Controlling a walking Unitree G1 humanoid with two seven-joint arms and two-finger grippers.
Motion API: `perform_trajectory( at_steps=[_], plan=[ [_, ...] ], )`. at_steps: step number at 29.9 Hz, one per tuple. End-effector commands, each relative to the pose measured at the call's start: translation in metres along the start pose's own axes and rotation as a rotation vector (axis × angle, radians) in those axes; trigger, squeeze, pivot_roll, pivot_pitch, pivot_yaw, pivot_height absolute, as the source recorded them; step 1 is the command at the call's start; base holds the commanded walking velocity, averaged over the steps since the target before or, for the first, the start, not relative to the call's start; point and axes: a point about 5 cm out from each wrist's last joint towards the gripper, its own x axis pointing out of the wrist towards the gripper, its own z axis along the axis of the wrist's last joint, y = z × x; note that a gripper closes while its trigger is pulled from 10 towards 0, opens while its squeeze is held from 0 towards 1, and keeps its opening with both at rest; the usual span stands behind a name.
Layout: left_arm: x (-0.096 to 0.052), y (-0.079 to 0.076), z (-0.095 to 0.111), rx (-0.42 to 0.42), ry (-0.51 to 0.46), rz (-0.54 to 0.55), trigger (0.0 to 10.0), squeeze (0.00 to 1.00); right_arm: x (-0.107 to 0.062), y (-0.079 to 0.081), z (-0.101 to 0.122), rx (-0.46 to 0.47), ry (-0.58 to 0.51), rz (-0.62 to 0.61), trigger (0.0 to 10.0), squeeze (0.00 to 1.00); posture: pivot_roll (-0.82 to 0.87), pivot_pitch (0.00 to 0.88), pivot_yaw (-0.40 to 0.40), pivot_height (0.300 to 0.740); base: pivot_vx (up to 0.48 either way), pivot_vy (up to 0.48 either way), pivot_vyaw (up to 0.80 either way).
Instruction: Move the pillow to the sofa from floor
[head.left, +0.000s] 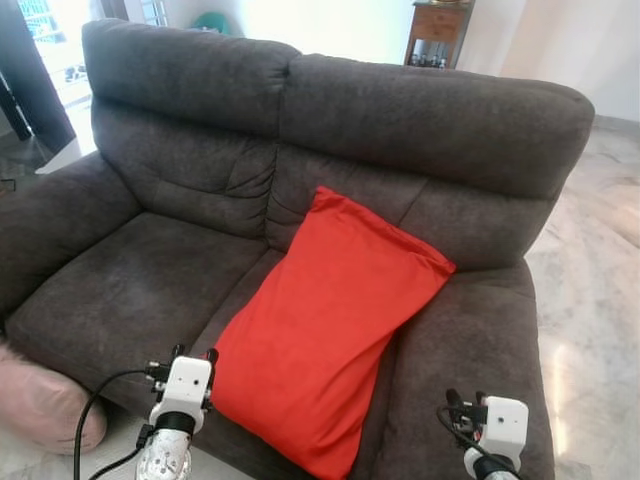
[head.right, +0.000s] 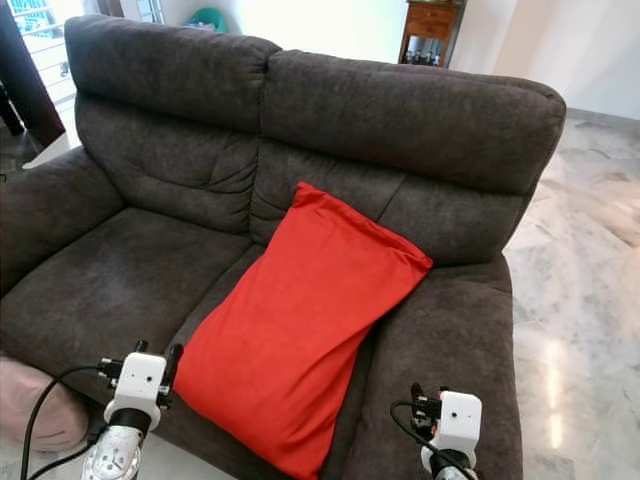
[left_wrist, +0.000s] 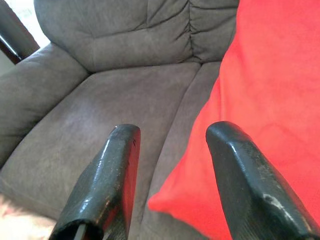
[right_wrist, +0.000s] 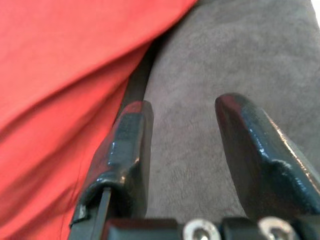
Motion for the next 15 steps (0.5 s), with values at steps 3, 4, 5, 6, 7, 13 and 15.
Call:
perform_trajectory(
  at_steps=[3, 4, 5, 6, 7, 13, 15],
  plan=[
    [0.0, 0.002, -0.006, 0.009, 0.022, 0.001, 10.0, 0.0, 0.002, -0.002, -0.001, 0.004, 0.025, -0.007, 10.0, 0.0, 0.07, 0.0, -0.044, 0.74, 0.0, 0.0, 0.0],
    [0.0, 0.003, -0.007, 0.01, 0.026, 0.001, 10.0, 0.0, 0.003, -0.002, -0.001, 0.005, 0.027, -0.007, 10.0, 0.0, 0.07, 0.0, -0.045, 0.74, 0.0, 0.0, 0.0],
    [0.0, 0.003, -0.007, 0.01, 0.026, 0.001, 10.0, 0.0, 0.003, -0.002, -0.001, 0.005, 0.027, -0.007, 10.0, 0.0, 0.07, 0.0, -0.045, 0.74, 0.0, 0.0, 0.0],
    [0.0, 0.003, -0.01, 0.011, 0.042, 0.0, 10.0, 0.0, 0.003, -0.001, -0.001, 0.003, 0.031, -0.006, 10.0, 0.0, 0.07, 0.0, -0.046, 0.74, 0.0, 0.0, 0.0],
    [-0.001, 0.003, -0.012, 0.012, 0.049, 0.0, 10.0, 0.0, 0.003, -0.001, -0.001, 0.003, 0.033, -0.006, 10.0, 0.0, 0.07, 0.0, -0.046, 0.74, 0.0, 0.0, 0.0],
    [-0.002, 0.003, -0.02, 0.015, 0.089, -0.006, 10.0, 0.0, 0.005, 0.001, -0.001, 0.003, 0.043, -0.006, 10.0, 0.0, 0.07, 0.0, -0.044, 0.74, 0.0, 0.0, 0.0],
    [-0.002, 0.004, -0.022, 0.017, 0.104, -0.007, 10.0, 0.0, 0.006, 0.002, -0.001, 0.002, 0.049, -0.005, 10.0, 0.0, 0.07, 0.0, -0.044, 0.74, 0.0, 0.0, 0.0]
  ],
)
